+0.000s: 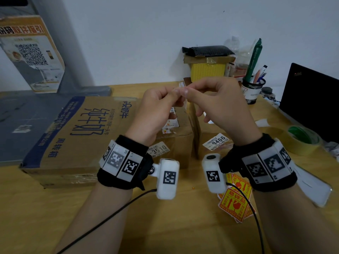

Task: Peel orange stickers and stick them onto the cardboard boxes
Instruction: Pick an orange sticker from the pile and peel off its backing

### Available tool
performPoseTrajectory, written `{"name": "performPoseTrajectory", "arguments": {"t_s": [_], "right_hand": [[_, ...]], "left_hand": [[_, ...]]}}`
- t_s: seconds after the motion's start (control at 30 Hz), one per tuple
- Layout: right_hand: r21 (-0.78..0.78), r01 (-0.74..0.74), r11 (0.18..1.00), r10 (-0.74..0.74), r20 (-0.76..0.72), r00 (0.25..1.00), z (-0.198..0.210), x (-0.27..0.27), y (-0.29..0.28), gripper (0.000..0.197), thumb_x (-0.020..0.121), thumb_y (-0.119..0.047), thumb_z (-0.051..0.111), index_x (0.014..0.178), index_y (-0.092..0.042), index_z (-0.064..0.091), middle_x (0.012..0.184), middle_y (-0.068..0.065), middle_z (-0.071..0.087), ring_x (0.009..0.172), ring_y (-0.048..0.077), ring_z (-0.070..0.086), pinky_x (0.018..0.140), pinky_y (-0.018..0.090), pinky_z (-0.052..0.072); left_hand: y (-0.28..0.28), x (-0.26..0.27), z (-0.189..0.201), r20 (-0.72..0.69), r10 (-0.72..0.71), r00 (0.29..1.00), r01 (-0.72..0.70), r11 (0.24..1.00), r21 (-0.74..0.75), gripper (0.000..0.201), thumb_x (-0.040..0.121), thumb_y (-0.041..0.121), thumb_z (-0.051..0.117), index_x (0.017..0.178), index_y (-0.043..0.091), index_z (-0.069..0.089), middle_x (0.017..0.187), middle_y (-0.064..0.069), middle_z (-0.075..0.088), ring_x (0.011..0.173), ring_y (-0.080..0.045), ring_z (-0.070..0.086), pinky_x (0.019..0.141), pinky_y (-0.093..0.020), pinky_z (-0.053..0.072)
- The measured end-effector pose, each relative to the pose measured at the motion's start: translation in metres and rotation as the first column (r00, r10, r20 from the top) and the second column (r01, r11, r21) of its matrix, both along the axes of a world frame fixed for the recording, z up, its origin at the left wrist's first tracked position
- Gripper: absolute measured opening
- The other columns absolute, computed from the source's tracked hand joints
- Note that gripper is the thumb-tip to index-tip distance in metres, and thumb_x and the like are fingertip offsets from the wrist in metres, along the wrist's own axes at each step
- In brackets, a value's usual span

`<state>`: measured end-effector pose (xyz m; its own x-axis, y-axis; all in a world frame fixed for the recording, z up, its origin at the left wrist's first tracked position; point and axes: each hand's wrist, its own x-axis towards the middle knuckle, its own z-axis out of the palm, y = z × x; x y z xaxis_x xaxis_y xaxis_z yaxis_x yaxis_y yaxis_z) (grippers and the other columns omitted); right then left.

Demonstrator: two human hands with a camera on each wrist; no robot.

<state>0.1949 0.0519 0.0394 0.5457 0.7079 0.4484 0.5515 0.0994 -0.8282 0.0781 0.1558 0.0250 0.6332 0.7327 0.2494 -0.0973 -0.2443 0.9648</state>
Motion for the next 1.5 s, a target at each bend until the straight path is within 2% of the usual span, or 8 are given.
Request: {"name": "performPoseTrajectory", "arguments": {"t_s": [0.13,0.43,0.67,0.83,1.1,1.23,1.4,1.5], "right_hand": [[-0.006,0.042,0.999,-0.042,0.019,0.999,-0.001,0.003,0.000,0.015,0.091,-0.034,0.076,0.089,-0.020,0.081,0.066,-0.008,0.070,0.046,0.010,0.062,0.044,0.020,0.047],[-0.010,0.054,0.998,-0.054,-0.007,0.998,0.000,0.003,0.001,0.014,0.091,-0.019,0.070,0.083,-0.012,0.079,0.081,0.010,0.076,0.049,0.007,0.058,0.042,0.015,0.044],[-0.013,0.074,0.997,-0.074,-0.020,0.997,0.000,0.007,-0.001,0.020,0.091,-0.013,0.065,0.074,-0.014,0.074,0.082,0.013,0.075,0.050,0.008,0.057,0.042,0.016,0.044],[0.008,0.092,0.996,-0.092,-0.012,0.996,0.002,0.015,-0.006,0.017,0.090,-0.010,0.062,0.079,-0.008,0.074,0.077,0.021,0.073,0.047,0.012,0.057,0.040,0.021,0.044],[0.007,0.183,0.983,-0.182,-0.060,0.981,0.003,0.030,-0.010,0.017,0.090,-0.013,0.061,0.076,-0.013,0.071,0.068,0.000,0.072,0.043,0.012,0.058,0.040,0.026,0.043],[0.007,0.229,0.973,-0.227,-0.095,0.969,0.003,0.035,-0.010,0.016,0.089,-0.014,0.060,0.078,-0.008,0.070,0.068,0.002,0.073,0.043,0.015,0.056,0.042,0.026,0.042],[0.026,0.288,0.957,-0.283,-0.108,0.953,0.004,0.038,-0.012,0.017,0.087,-0.015,0.058,0.075,-0.007,0.068,0.067,0.003,0.073,0.045,0.016,0.057,0.041,0.023,0.043],[0.040,0.286,0.957,-0.281,-0.098,0.955,0.008,0.035,-0.015,0.018,0.087,-0.014,0.058,0.073,-0.009,0.068,0.067,0.002,0.073,0.045,0.013,0.056,0.040,0.020,0.043]], "left_hand": [[-0.001,0.000,0.000,-0.008,-0.029,1.000,0.029,0.999,0.012,0.023,0.101,0.022,0.057,0.086,0.021,0.074,0.074,0.007,0.065,0.078,-0.007,0.062,0.062,-0.028,0.048],[0.000,0.001,-0.002,-0.036,-0.010,0.999,0.010,1.000,0.017,0.024,0.101,0.021,0.056,0.084,0.022,0.073,0.072,0.008,0.069,0.075,-0.008,0.064,0.061,-0.027,0.047],[0.001,0.001,-0.002,-0.061,0.023,0.998,-0.023,1.000,-0.004,0.025,0.097,0.021,0.057,0.079,0.014,0.072,0.075,0.002,0.069,0.073,-0.010,0.061,0.060,-0.028,0.045],[0.004,0.000,-0.002,-0.078,0.081,0.994,-0.085,0.995,-0.052,0.032,0.094,0.019,0.060,0.062,0.022,0.065,0.066,0.003,0.062,0.066,-0.009,0.058,0.052,-0.022,0.041],[0.009,-0.004,-0.001,-0.096,0.135,0.986,-0.143,0.986,-0.081,0.026,0.091,0.020,0.061,0.065,0.018,0.064,0.074,-0.004,0.062,0.066,-0.011,0.058,0.050,-0.023,0.043],[0.015,-0.007,0.001,-0.090,0.175,0.980,-0.183,0.979,-0.089,0.015,0.092,0.019,0.062,0.080,0.010,0.068,0.073,0.000,0.058,0.063,-0.008,0.057,0.047,-0.020,0.041],[0.019,-0.014,0.003,-0.098,0.261,0.960,-0.267,0.962,-0.060,0.019,0.089,0.018,0.057,0.070,0.017,0.058,0.071,0.002,0.057,0.062,-0.007,0.058,0.049,-0.021,0.042],[0.013,-0.013,0.008,-0.117,0.219,0.969,-0.224,0.974,-0.029,0.019,0.089,0.017,0.056,0.071,0.016,0.060,0.071,0.003,0.061,0.065,-0.008,0.059,0.049,-0.021,0.040]]}}
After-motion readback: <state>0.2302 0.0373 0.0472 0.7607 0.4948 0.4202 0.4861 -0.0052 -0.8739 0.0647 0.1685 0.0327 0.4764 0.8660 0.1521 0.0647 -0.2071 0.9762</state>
